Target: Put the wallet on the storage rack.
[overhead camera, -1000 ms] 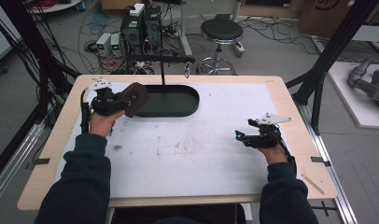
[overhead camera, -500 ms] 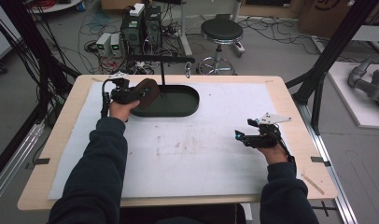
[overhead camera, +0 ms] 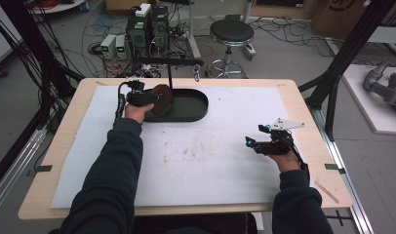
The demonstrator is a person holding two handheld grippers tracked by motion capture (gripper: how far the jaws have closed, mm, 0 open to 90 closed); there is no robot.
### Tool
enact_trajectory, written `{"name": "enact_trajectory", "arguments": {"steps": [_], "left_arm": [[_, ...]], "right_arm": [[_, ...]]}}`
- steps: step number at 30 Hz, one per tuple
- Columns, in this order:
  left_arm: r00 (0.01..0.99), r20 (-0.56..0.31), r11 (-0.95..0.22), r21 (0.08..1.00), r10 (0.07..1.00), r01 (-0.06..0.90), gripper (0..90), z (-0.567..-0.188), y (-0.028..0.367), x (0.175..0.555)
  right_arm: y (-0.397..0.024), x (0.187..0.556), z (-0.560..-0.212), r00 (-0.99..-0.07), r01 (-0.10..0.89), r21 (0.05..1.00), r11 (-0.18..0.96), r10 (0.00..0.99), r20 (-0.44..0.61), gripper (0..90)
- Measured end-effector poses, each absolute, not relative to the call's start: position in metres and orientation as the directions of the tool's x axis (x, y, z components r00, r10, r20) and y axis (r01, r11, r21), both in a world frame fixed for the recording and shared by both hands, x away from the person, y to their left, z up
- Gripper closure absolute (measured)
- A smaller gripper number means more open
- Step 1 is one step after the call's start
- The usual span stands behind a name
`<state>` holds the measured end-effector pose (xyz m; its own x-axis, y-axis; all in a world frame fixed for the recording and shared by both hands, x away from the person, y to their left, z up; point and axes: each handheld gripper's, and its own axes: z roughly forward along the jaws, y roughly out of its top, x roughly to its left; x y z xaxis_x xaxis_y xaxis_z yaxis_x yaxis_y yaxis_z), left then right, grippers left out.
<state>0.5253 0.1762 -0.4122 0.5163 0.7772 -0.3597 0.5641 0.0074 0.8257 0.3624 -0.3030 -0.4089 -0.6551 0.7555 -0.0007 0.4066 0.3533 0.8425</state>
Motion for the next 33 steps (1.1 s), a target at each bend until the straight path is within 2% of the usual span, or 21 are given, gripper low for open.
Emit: {"name": "enact_trajectory", "arguments": {"steps": [6,9,11,15,18,23,25,27,28,33], "left_arm": [[0.501,-0.382,0.020,0.810,0.777,0.586,61.6,-0.417,0.173,0.527],[0.436,-0.402,0.057,0.784,0.805,0.618,43.5,-0.416,0.177,0.527],[0.406,-0.364,0.035,0.780,0.838,0.625,29.7,-0.412,0.181,0.525],[0.393,-0.334,0.032,0.794,0.857,0.607,28.8,-0.404,0.192,0.519],[0.437,-0.295,-0.003,0.826,0.850,0.564,28.7,-0.389,0.204,0.506],[0.484,-0.236,-0.040,0.869,0.843,0.494,23.5,-0.376,0.212,0.482],[0.498,-0.193,-0.068,0.886,0.845,0.458,23.4,-0.371,0.213,0.465],[0.556,-0.152,-0.117,0.901,0.817,0.418,23.4,-0.367,0.214,0.449],[0.580,-0.091,-0.156,0.919,0.810,0.362,23.5,-0.365,0.215,0.433],[0.608,-0.042,-0.171,0.942,0.793,0.289,21.2,-0.364,0.217,0.404]], "right_arm": [[-0.304,0.362,-0.409,-0.654,0.407,0.842,0.354,0.756,-0.001,23.7],[-0.303,0.362,-0.409,-0.657,0.401,0.843,0.358,0.754,-0.007,23.6],[-0.303,0.361,-0.408,-0.656,0.400,0.844,0.357,0.754,-0.008,23.6],[-0.303,0.361,-0.408,-0.657,0.398,0.844,0.360,0.754,-0.012,23.7],[-0.302,0.360,-0.408,-0.658,0.396,0.842,0.367,0.753,-0.018,23.7],[-0.301,0.361,-0.409,-0.656,0.399,0.840,0.367,0.754,-0.018,23.6],[-0.300,0.360,-0.409,-0.656,0.399,0.839,0.369,0.754,-0.020,23.6],[-0.300,0.360,-0.409,-0.658,0.399,0.837,0.374,0.753,-0.023,23.6],[-0.300,0.360,-0.409,-0.660,0.399,0.836,0.376,0.751,-0.023,23.6],[-0.299,0.359,-0.409,-0.657,0.408,0.832,0.376,0.754,-0.018,23.6]]}}
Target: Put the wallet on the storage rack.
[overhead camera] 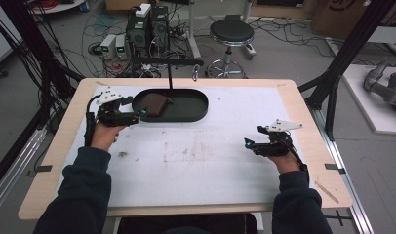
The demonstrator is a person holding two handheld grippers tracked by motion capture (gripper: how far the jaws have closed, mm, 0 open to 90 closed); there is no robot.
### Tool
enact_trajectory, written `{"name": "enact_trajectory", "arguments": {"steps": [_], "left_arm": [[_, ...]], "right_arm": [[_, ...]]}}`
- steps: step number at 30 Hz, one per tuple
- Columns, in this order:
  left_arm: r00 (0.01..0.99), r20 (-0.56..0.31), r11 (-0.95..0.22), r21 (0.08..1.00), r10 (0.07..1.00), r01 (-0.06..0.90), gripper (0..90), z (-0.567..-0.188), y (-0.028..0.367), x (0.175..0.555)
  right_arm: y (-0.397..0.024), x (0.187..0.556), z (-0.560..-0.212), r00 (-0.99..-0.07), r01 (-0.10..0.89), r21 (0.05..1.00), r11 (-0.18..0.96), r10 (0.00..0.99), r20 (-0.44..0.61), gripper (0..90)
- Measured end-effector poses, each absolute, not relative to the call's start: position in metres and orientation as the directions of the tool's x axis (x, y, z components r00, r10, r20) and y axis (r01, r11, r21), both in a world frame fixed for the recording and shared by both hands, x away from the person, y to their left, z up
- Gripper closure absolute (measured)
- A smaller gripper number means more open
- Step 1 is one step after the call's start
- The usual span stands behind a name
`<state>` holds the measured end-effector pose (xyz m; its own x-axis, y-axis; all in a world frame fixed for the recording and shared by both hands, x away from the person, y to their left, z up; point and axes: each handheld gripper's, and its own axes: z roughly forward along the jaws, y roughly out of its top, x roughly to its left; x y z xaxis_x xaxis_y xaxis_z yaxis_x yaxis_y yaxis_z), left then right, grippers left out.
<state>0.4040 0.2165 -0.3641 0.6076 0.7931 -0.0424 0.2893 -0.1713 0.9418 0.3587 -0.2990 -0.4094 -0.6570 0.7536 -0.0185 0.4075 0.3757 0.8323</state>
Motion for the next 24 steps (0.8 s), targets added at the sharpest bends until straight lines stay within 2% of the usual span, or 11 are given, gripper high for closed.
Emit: {"name": "enact_trajectory", "arguments": {"steps": [2,11,24], "left_arm": [[0.595,-0.029,-0.156,0.954,0.803,0.258,17.3,-0.368,0.219,0.388],[0.536,-0.059,-0.086,0.967,0.842,0.242,17.2,-0.391,0.239,0.356],[0.489,-0.058,-0.081,0.963,0.870,0.258,16.9,-0.409,0.260,0.337]], "right_arm": [[-0.299,0.359,-0.410,-0.656,0.407,0.833,0.375,0.754,-0.019,23.5],[-0.303,0.359,-0.410,-0.645,0.413,0.834,0.365,0.764,-0.016,23.5],[-0.297,0.355,-0.407,-0.636,0.411,0.832,0.372,0.771,-0.031,23.5]]}}
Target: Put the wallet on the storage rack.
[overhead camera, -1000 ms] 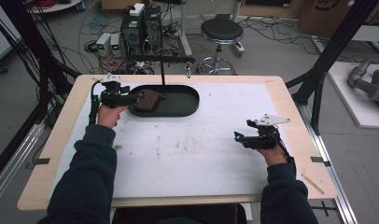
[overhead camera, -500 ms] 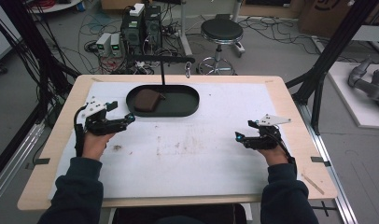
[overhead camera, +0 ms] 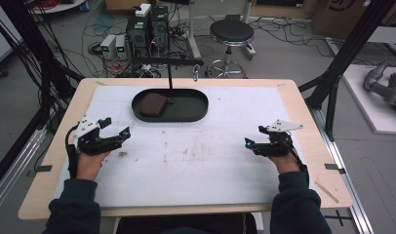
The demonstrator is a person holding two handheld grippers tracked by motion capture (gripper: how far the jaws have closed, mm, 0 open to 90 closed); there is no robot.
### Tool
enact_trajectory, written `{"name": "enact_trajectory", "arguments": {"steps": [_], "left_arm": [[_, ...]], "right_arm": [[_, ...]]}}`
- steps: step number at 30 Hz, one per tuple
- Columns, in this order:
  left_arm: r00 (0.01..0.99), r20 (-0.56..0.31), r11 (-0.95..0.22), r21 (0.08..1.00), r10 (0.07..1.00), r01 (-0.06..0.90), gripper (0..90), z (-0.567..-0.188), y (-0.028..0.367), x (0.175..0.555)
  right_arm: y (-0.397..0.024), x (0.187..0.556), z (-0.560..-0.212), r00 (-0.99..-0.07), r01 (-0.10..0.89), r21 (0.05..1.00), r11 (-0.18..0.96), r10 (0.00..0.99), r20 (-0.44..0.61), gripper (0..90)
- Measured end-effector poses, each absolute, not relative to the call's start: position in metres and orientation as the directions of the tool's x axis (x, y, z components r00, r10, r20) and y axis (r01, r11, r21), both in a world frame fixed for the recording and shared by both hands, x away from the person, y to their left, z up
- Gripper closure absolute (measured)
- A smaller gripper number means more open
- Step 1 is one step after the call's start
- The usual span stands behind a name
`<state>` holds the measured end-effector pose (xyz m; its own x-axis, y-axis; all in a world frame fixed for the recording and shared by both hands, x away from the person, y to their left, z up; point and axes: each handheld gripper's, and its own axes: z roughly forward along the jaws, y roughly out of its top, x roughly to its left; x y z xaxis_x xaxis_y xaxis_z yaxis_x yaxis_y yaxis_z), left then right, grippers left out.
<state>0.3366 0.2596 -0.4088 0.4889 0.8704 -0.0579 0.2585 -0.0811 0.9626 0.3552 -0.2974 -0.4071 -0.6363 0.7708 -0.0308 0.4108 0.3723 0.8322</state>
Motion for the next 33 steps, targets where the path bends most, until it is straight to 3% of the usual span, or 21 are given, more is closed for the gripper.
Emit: {"name": "enact_trajectory", "arguments": {"steps": [33], "left_arm": [[0.489,-0.048,-0.103,0.955,0.871,0.277,17.3,-0.4165,0.2586,0.3341]], "right_arm": [[-0.2982,0.3576,-0.4093,-0.632,0.416,0.827,0.378,0.774,-0.036,23.5]]}}
